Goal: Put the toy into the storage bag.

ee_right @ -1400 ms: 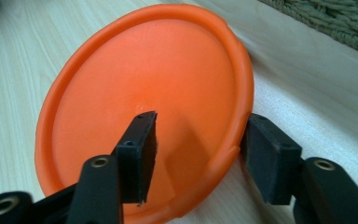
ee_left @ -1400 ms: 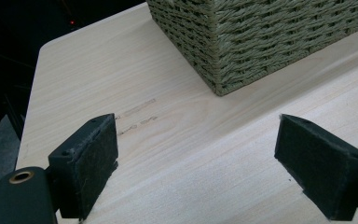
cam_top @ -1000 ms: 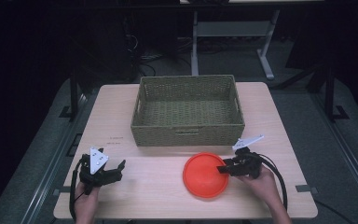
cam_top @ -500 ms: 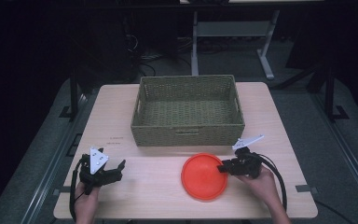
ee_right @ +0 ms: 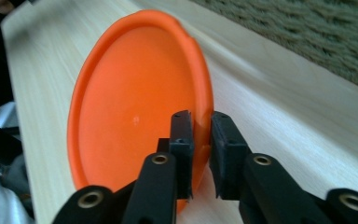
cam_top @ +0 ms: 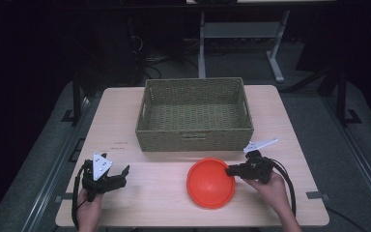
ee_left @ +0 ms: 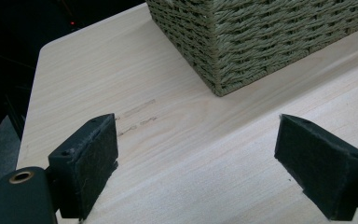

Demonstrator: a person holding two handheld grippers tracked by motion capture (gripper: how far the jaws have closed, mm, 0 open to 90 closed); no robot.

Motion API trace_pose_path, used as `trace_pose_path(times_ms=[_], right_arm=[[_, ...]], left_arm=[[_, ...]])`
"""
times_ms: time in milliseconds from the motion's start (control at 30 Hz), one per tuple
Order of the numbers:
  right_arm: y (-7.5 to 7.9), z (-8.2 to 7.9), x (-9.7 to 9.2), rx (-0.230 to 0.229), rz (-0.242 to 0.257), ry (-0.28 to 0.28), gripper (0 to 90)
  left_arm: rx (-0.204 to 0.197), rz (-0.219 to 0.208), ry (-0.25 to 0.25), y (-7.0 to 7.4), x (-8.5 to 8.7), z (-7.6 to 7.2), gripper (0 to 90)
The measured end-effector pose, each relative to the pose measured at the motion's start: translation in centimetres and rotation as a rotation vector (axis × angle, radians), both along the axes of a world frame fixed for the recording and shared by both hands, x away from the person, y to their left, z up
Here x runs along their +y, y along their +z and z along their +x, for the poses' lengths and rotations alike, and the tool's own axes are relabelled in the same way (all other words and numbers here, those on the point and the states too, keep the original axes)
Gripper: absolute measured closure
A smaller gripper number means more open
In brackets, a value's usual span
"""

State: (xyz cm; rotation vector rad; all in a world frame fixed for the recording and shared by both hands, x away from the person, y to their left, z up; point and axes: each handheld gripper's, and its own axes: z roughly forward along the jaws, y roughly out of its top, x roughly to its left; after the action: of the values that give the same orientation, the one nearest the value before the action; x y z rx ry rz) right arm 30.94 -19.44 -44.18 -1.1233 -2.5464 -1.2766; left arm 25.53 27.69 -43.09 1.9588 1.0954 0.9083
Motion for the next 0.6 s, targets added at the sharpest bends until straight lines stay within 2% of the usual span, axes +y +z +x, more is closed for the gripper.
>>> trace_pose_path(times_ms=[133, 300, 433, 467, 500, 533, 600], right_arm=[[0.7, -0.3, 0.3, -0.01, -0.024, -0.003, 81.4], [1.7, -0.7, 0.5, -0.022, 0.001, 0.009, 81.9], [3.3, -1.5, 1.0, -0.055, -0.011, 0.029, 82.1], [3.3, -1.5, 1.0, -0.055, -0.011, 0.029, 82.1], [4.1, -1.8, 1.3, -0.065, -0.03, 0.041, 82.2], [4.1, -1.8, 1.3, -0.065, -0.03, 0.041, 82.2], [5.2, -2.2, 1.6, -0.089, -0.046, 0.057, 82.2]], left_arm=[[-0.001, 0.006, -0.002, 0.0, 0.0, 0.0, 12.8], [0.0, 0.001, 0.005, 0.0, 0.0, 0.0, 12.8], [-0.005, 0.002, 0.006, 0.0, 0.1, 0.0, 12.8], [-0.005, 0.002, 0.006, 0.0, 0.1, 0.0, 12.8], [-0.004, 0.002, 0.008, 0.0, 0.1, 0.0, 12.8], [-0.004, 0.002, 0.008, 0.0, 0.1, 0.0, 12.8], [-0.006, 0.002, 0.006, 0.0, 0.1, 0.0, 12.8]])
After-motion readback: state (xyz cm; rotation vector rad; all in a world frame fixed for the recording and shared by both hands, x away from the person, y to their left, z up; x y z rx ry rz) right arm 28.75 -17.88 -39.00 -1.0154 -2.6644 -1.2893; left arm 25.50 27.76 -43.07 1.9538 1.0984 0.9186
